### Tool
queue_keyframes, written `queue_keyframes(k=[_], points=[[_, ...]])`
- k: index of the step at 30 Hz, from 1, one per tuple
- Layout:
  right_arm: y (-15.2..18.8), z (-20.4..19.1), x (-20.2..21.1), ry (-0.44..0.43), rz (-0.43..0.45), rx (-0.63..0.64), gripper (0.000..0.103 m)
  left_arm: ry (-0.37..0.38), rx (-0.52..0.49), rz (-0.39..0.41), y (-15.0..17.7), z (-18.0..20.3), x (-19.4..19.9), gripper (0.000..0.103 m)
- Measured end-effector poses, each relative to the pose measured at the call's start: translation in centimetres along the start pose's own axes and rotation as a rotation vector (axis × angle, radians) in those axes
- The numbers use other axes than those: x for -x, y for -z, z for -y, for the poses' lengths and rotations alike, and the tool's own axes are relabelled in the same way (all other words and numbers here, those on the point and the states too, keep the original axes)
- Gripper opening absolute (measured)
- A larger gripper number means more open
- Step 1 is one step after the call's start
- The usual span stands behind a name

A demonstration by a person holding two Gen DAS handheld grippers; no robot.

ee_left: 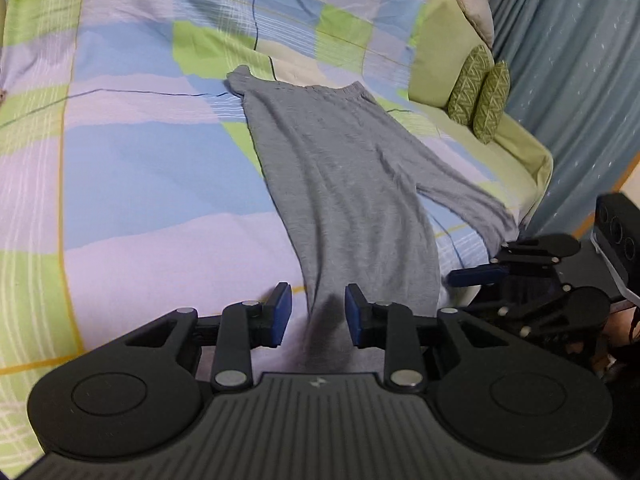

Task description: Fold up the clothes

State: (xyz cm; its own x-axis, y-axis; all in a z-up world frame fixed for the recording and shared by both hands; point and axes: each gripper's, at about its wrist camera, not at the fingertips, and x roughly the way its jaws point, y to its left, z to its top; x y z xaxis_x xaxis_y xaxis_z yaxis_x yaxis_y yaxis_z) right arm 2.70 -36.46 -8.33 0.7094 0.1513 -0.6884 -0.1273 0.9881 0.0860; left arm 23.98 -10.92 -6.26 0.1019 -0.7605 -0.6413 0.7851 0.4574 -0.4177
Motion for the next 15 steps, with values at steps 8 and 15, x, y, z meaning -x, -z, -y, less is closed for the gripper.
queue_keyframes(k=[8,15], points=[[0.1,2.1,-2.0,-0.090,0.047,-0.238,0.038,0.099,0.092,-0.034,-1.7,-1.0,-2.8,0.031],[0.7,4.0,-2.1,-0.109,0.022,-0.297,0.001,0.157,0.247,-0.003,-1.4,-3.1,-2.7,0.031]])
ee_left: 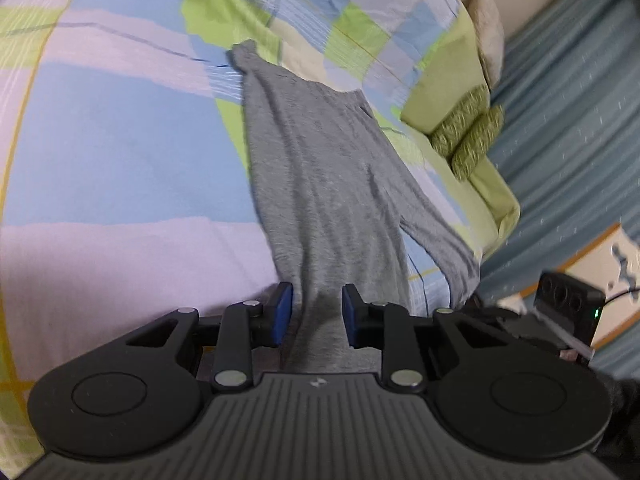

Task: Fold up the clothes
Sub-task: 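Pull the hem with the right gripper to straighten the shirt, then open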

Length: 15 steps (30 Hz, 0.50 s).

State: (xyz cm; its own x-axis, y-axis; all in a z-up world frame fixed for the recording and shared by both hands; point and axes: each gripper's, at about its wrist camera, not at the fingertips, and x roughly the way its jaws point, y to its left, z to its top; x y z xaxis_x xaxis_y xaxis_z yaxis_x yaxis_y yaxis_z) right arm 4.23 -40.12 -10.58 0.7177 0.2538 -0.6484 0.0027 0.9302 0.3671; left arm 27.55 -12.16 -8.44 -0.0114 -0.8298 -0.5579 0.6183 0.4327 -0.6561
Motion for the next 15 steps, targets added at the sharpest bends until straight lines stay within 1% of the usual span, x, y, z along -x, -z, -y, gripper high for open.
queue_keyframes(k=[1,3,5,7,8,9,10,11,12,13,14,15], points=[[0.2,0.2,0.4,0.020,-0.005,0.017,0.001,0.000,0.008,0.003,-0.1,-0.1,0.0,0.031],[0.5,0.3,1.1,0.051,-0.009,0.034,0.001,-0.016,-0.009,-0.005,-0.3,0.1,-0.4,0.030],[1.0,1.2,1.9,0.066,-0.007,0.011,0.001,-0.039,-0.040,-0.018,-0.5,0.6,-0.9,0.027],[1.0,1.3,2.0,0.049,-0.016,0.017,0.003,-0.072,-0.079,-0.037,-0.7,1.1,-1.5,0.017],[1.1,1.2,2.1,0.030,-0.025,0.023,0.005,-0.088,-0.101,-0.048,-0.7,1.5,-1.7,0.015],[1.1,1.0,2.2,0.016,-0.028,0.033,0.008,-0.101,-0.118,-0.055,-0.8,1.7,-1.8,0.003],[1.1,0.8,2.3,0.023,-0.027,0.043,0.018,-0.114,-0.133,-0.061,-0.8,2.0,-1.9,0.000],[1.1,0.5,2.4,0.050,-0.019,0.061,0.023,-0.134,-0.141,-0.051,-0.7,2.1,-1.6,0.000],[1.1,0.3,2.6,0.083,-0.008,0.080,0.023,-0.154,-0.149,-0.040,-0.7,2.2,-1.3,0.000],[1.1,-0.1,3.1,0.135,0.019,0.107,0.024,-0.164,-0.149,-0.030,-0.6,2.2,-1.0,0.000],[1.0,-0.6,3.7,0.168,0.047,0.142,0.024,-0.177,-0.148,-0.016,-0.7,2.1,-0.6,0.000],[0.9,-1.1,4.1,0.169,0.062,0.164,0.024,-0.190,-0.148,-0.002,-0.7,2.1,-0.1,0.000]])
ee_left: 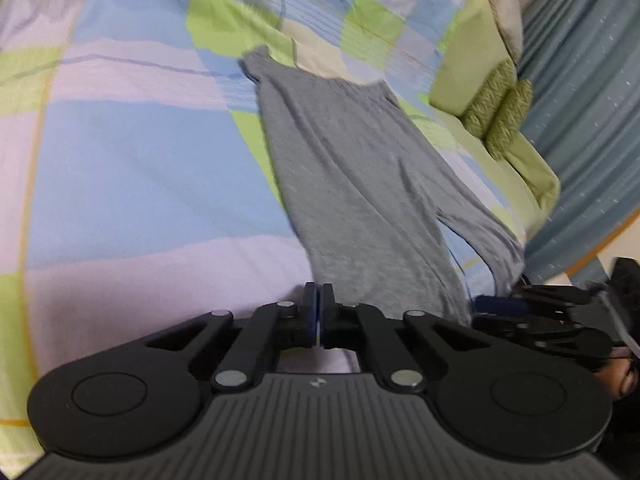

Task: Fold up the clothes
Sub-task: 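Pull the hem with the right gripper to straighten the shirt, then open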

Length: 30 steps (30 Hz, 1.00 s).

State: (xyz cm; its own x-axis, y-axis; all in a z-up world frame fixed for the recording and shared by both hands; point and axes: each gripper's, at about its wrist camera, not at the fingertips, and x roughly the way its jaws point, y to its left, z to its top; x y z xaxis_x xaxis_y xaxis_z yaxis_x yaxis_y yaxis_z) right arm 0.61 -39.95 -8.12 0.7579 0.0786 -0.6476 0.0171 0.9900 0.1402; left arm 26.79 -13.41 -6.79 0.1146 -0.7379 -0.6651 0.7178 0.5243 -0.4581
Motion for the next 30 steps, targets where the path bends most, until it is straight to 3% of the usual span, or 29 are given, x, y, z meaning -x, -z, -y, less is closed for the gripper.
queue_keyframes(k=[4,8,11,15,19,26,27,28,30], points=[[-1.0,-2.6,1.0,-0.060,0.044,0.126,0.024,0.010,0.021,0.017,0.2,-0.4,1.2,0.000],[-1.1,-6.4,-0.5,-0.154,0.013,0.238,0.024,0.055,-0.001,-0.064,1.6,0.7,0.2,0.000],[-1.3,-7.4,-1.4,-0.180,0.000,0.247,0.026,0.079,0.001,-0.078,3.0,1.3,-0.4,0.000],[-1.3,-7.1,-1.8,-0.150,-0.018,0.242,0.030,0.124,0.028,-0.072,3.7,1.3,-0.2,0.000],[-0.8,-5.8,-2.6,-0.102,-0.044,0.214,0.031,0.170,0.057,-0.061,4.2,1.3,0.3,0.025],[0.7,-4.4,-3.4,-0.090,-0.089,0.186,0.032,0.177,0.071,-0.062,4.7,1.5,-0.1,0.020],[0.8,-4.3,-3.4,-0.091,-0.090,0.180,0.032,0.183,0.083,-0.059,4.6,1.2,0.0,0.017],[0.8,-4.1,-3.4,-0.092,-0.089,0.174,0.032,0.177,0.097,-0.050,4.6,0.9,0.2,0.003],[0.9,-3.7,-3.4,-0.090,-0.090,0.161,0.032,0.162,0.127,-0.030,4.6,0.1,0.7,0.000]])
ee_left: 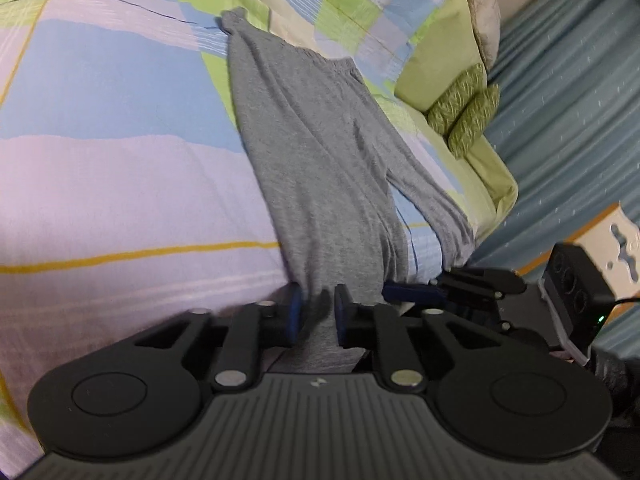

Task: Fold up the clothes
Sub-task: 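Pull the hem with the right gripper to straighten the shirt, then open, then grasp the grey shirt hem with the left gripper while the right gripper grasps it too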

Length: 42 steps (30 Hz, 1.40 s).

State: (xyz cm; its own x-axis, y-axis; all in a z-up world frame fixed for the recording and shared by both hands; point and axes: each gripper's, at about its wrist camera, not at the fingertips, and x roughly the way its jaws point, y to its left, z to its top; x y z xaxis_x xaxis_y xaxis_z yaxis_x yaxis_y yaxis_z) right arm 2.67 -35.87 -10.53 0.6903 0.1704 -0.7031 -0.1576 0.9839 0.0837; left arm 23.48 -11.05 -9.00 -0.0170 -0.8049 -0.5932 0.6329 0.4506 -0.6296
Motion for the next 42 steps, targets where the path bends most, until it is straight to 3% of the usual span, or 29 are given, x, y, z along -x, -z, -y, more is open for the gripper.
queue_keyframes(k=[9,18,21,25,29,36,39,42], points=[[0.2,0.0,0.5,0.027,0.002,0.003,0.032,-0.032,-0.005,-0.004,0.2,0.3,-0.1,0.000],[-0.9,-3.8,1.1,-0.025,0.041,0.161,0.033,-0.030,-0.086,-0.059,0.1,1.7,-1.2,0.000],[-1.0,-4.5,0.9,-0.019,0.040,0.196,0.033,-0.082,-0.098,0.005,-0.3,1.6,0.7,0.000],[-1.4,-5.1,1.0,-0.020,0.051,0.211,0.033,-0.098,-0.084,0.035,-0.7,1.1,2.2,0.000],[-1.9,-6.3,0.6,-0.034,0.059,0.251,0.033,-0.083,-0.100,-0.021,0.0,1.5,1.6,0.000],[-1.7,-11.1,-2.0,-0.025,0.005,0.487,0.043,-0.080,-0.079,0.005,0.7,1.2,2.1,0.000],[-1.2,-12.9,-3.4,0.022,0.003,0.586,0.045,-0.078,-0.073,0.022,0.8,1.1,2.6,0.000],[-0.4,-14.9,-5.2,0.130,0.019,0.723,0.045,-0.077,-0.067,0.041,0.9,1.0,3.2,0.000]])
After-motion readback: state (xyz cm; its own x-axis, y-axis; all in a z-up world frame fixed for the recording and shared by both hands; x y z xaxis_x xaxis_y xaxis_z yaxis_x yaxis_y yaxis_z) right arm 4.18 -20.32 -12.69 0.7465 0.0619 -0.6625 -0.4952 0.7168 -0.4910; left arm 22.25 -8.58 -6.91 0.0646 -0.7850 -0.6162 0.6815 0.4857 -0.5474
